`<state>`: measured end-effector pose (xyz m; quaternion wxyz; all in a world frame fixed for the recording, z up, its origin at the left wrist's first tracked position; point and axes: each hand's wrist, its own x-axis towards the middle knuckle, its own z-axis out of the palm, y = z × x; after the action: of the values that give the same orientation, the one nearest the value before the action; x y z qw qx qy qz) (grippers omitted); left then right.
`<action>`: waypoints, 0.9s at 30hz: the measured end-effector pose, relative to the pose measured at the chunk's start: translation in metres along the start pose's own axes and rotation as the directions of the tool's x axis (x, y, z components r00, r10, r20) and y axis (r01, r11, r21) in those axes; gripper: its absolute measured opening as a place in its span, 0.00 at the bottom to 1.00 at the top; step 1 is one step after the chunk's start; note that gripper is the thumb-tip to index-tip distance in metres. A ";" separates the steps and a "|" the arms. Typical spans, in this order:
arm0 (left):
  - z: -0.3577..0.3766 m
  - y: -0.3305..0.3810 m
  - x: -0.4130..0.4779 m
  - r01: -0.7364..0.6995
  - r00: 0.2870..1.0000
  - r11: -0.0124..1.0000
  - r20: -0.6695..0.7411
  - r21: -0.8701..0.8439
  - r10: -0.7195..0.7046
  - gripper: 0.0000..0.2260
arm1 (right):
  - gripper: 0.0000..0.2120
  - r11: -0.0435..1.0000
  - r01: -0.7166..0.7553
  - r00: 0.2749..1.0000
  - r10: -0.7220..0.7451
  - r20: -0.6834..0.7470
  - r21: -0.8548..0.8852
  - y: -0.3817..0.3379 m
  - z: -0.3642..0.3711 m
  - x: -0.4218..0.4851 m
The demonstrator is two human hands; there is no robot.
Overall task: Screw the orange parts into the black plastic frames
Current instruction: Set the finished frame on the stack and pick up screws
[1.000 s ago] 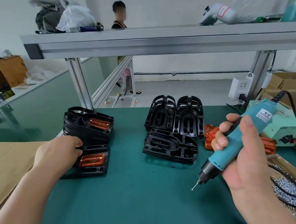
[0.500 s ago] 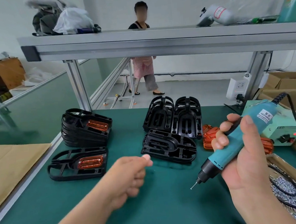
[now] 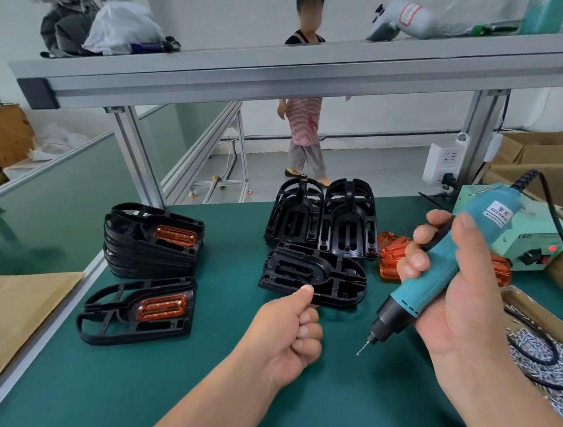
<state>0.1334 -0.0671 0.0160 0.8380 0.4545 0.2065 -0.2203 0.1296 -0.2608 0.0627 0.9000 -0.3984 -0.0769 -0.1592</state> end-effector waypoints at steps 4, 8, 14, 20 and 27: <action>-0.004 -0.004 -0.007 -0.085 0.996 0.989 0.010 0.121 0.084 0.11 | 0.10 1.000 0.008 1.000 -0.008 0.005 -0.007 0.000 0.000 -0.001; -0.016 -0.001 -0.017 -0.169 0.986 0.959 0.039 0.228 0.165 0.06 | 0.10 1.000 0.015 1.000 -0.015 -0.005 -0.011 -0.003 0.000 -0.001; -0.025 0.023 -0.025 -0.278 0.960 0.901 0.065 0.333 0.272 0.06 | 0.11 1.000 0.012 0.999 -0.012 -0.037 0.007 -0.006 -0.001 0.001; -0.041 0.049 -0.034 -0.290 0.956 0.794 0.195 0.535 0.218 0.09 | 0.10 0.999 0.026 0.997 -0.024 -0.071 0.024 -0.009 -0.001 0.003; -0.041 0.047 -0.045 -0.188 0.924 0.440 0.311 0.878 -0.225 0.11 | 0.10 0.993 0.094 0.992 -0.088 -0.091 0.071 -0.026 -0.010 0.013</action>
<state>0.1168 -0.0007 0.0518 0.4895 0.7733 -0.1045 -0.3892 0.1327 -0.2876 0.0775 0.9087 -0.3530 -0.0614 -0.2143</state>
